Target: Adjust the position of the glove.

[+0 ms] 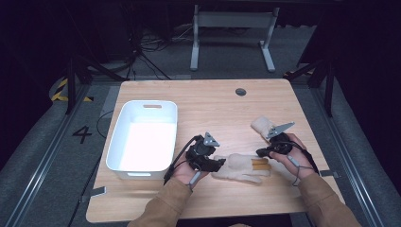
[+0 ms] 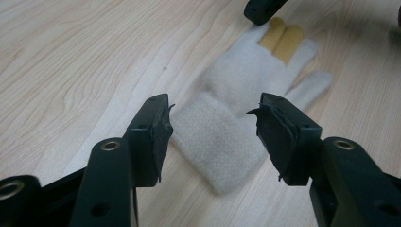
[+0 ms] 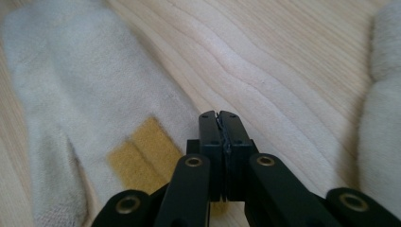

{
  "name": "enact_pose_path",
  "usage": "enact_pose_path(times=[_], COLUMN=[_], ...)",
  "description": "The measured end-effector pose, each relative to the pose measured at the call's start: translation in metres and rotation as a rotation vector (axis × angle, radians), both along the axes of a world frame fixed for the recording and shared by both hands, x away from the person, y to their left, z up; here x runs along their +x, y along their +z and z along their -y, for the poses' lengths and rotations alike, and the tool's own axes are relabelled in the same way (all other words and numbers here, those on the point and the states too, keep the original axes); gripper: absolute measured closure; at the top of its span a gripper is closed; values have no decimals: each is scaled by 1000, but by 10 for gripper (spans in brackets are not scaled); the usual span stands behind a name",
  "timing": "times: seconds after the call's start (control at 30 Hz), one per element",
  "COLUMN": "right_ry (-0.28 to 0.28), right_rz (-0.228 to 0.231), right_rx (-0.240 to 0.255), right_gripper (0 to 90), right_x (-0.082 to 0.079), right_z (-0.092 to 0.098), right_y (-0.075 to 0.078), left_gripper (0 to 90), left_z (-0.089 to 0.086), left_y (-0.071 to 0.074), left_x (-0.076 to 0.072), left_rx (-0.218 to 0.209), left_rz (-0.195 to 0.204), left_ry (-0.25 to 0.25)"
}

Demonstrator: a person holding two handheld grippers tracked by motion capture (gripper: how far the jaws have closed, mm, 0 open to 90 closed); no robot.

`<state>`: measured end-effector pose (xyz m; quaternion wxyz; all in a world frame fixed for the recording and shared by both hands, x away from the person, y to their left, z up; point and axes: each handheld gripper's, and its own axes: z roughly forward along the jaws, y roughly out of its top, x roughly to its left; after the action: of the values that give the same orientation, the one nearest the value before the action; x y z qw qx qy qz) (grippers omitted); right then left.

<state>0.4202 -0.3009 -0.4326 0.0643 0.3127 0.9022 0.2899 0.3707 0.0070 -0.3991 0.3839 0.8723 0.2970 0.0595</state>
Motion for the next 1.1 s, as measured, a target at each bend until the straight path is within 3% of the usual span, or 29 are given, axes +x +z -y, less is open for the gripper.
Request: enact_pose_path(times=[0.3, 0.5, 0.6, 0.83, 1.03, 1.07, 1.1], right_ry=[-58, -86, -98, -127, -118, -121, -121], right_rz=[95, 101, 83, 84, 134, 156, 156], right_rx=[77, 99, 105, 120, 113, 115, 115], right_gripper=[863, 843, 817, 772, 664, 641, 641], right_x=[-12, -14, -12, -8, -1, -1, -1], right_z=[15, 26, 35, 49, 51, 51, 51], right_y=[19, 24, 28, 34, 33, 33, 33], left_gripper=[436, 434, 432, 427, 425, 425, 427], left_z=[-2, -3, -3, -5, -5, -6, -6], left_y=[7, 9, 9, 12, 12, 12, 12], left_x=[7, 8, 11, 17, 17, 15, 15], left_rx=[-14, -17, 14, -7, -24, -40, -40], left_rz=[5, -4, -21, -20, -6, 20, 20], left_ry=[6, 5, -3, -8, -14, -7, -7])
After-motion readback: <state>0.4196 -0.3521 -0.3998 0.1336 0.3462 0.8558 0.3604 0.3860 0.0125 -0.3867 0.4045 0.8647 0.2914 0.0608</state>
